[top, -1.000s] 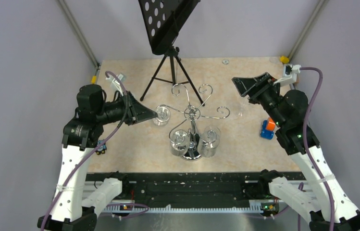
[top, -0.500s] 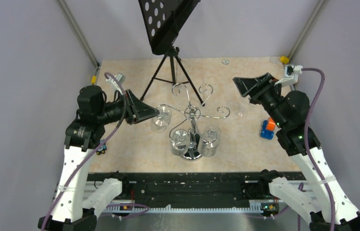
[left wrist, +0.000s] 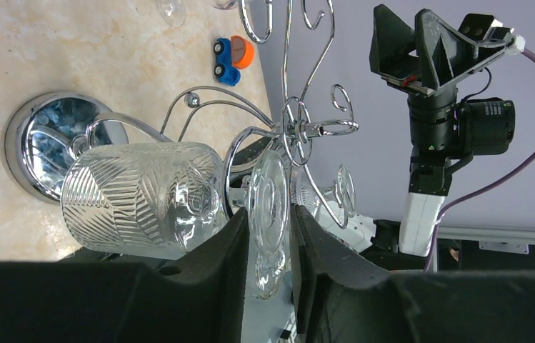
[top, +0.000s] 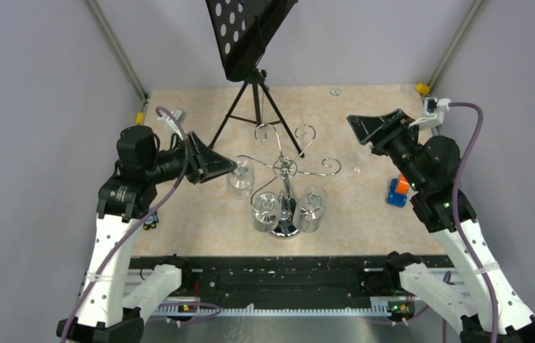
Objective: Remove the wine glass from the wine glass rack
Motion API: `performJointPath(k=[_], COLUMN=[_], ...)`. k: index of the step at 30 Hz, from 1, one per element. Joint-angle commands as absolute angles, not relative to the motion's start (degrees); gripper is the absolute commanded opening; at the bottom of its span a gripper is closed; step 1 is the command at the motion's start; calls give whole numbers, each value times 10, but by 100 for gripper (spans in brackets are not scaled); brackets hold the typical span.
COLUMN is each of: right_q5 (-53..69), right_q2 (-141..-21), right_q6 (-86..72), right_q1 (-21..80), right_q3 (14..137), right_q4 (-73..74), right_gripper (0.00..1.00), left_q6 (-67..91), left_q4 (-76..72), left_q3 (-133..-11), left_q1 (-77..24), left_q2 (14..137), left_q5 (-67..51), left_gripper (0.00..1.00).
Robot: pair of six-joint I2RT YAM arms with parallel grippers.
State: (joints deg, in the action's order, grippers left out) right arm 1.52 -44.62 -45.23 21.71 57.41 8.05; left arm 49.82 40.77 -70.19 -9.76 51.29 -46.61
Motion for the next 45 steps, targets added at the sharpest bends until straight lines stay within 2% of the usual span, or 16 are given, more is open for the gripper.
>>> performJointPath(k=[1, 12, 16, 18, 34, 45], right_q5=[8, 2, 2, 2, 2, 2], right_q2=[-437, -435, -434, -434, -431, -424], right_q6=[-449, -448, -448, -448, -452, -451], right_q1=[220, 220, 221, 221, 221, 221], right_q3=[572, 570, 570, 570, 568, 568], right_q4=[65, 67, 67, 68, 67, 70], right_gripper=[64, 64, 64, 64, 64, 64], left_q6=[487, 465, 458, 456, 506, 543], left_q4=[402, 412, 412, 412, 372, 308], left_q3=[-703, -690, -693, -698, -762, -735], left_q1=[-100, -101, -102, -102, -100, -97], left_q2=[519, 527, 529, 528, 516, 503], left_q5=[-457, -461, -463, -462, -408, -383], left_gripper=[31, 27, 12, 0, 0, 0])
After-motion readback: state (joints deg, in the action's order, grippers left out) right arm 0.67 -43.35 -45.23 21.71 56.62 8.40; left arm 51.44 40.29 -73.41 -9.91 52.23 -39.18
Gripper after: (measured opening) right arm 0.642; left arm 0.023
